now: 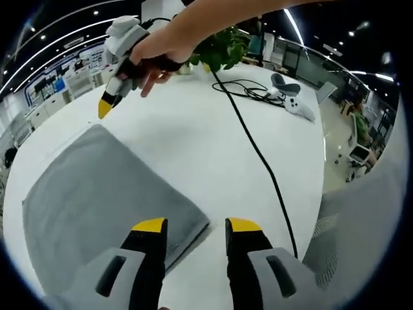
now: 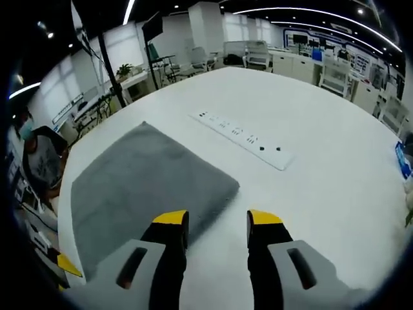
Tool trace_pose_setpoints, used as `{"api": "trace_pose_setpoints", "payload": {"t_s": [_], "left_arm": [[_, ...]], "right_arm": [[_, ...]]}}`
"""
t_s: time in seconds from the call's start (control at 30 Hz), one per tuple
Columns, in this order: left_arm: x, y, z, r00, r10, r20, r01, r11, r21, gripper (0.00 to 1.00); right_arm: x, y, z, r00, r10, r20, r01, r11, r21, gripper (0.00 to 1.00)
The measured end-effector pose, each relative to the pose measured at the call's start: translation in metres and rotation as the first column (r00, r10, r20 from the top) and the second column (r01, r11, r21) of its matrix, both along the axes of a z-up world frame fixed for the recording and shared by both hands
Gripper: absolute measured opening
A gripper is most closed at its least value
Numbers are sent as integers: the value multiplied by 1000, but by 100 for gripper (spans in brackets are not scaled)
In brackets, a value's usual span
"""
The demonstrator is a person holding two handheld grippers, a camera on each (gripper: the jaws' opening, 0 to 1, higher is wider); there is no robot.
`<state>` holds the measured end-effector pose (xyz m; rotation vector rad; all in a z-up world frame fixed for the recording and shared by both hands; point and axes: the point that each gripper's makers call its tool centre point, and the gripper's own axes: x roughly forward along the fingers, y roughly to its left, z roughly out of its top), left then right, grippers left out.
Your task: Fold the towel on the table until its edges align and the towel forms a compact rectangular stack.
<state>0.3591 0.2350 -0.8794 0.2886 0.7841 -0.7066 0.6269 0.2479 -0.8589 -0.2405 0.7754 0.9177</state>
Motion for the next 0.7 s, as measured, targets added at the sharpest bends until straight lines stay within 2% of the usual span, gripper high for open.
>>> {"api": "trace_pose_setpoints", "payload": {"t_s": [0.17, 0.37, 0.7], "left_arm": [[2, -3, -6, 1000, -5, -9, 5, 1000, -3, 35], [4, -8, -18, 999, -28, -23, 28, 1000, 9, 32], [7, -12, -32, 998, -36, -54, 38, 999, 34, 27]], "right_arm": [[-3, 3, -6, 1000, 13, -5, -13, 1000, 2, 35], [8, 3, -15, 1000, 21, -7, -21, 1000, 2, 34], [15, 2, -22, 1000, 22, -12, -22, 1000, 4, 34]]}}
